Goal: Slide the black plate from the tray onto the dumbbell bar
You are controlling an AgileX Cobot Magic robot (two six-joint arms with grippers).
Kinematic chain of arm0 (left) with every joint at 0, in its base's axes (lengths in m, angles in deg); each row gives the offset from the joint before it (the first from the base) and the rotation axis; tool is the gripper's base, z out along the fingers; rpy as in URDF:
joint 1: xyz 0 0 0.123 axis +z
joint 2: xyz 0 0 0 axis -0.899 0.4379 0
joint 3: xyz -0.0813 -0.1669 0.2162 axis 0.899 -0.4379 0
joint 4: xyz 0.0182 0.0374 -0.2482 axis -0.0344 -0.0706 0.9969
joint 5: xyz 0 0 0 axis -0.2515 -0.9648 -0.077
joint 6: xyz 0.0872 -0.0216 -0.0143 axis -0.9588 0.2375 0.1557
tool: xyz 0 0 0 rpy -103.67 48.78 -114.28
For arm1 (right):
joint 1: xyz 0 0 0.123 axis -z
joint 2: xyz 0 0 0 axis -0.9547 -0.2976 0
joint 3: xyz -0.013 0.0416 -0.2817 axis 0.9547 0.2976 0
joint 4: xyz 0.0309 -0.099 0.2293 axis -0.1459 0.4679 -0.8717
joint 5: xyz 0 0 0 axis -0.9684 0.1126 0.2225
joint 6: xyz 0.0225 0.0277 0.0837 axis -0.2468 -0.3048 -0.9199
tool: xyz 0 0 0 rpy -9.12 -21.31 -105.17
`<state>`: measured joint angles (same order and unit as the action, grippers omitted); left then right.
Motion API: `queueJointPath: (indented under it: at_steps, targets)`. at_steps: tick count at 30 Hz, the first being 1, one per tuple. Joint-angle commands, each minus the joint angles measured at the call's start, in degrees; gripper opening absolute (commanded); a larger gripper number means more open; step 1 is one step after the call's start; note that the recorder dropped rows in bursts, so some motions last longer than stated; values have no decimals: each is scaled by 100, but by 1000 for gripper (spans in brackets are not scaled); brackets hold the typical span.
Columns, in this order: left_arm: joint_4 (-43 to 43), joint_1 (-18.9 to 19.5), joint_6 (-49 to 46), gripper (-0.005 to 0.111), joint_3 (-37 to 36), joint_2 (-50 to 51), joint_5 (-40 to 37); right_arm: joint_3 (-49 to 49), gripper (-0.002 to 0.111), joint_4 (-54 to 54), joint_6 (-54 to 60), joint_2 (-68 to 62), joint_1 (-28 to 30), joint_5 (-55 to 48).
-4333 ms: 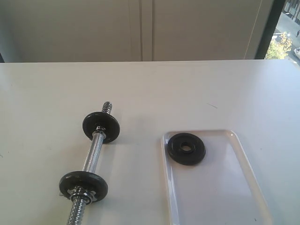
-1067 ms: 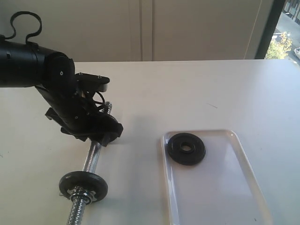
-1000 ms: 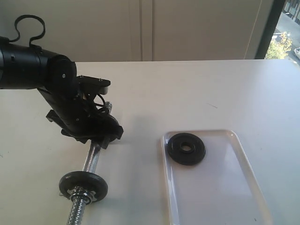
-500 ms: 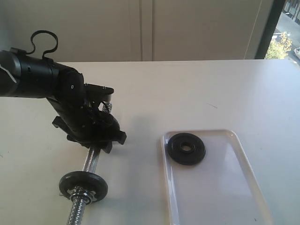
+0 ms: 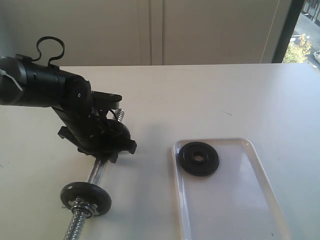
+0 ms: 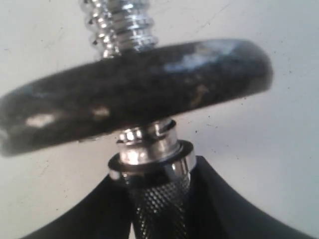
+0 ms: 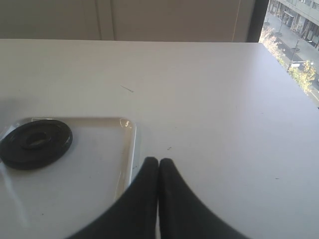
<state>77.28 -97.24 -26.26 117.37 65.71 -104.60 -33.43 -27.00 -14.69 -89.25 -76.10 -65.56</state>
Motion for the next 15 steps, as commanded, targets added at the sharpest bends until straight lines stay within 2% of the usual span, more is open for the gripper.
queueJointPath:
  at_steps: [1,5,15]
  targets:
    - [-91,-10,-44,20,20,15,2,9,0,0,-7,26,-14,35]
    - [-118,-10,-44,1,20,-25,-45,9,0,0,-7,26,-14,35]
    - [-213,-10,-58,0,20,-492,-128,9,0,0,-7,26,-14,35]
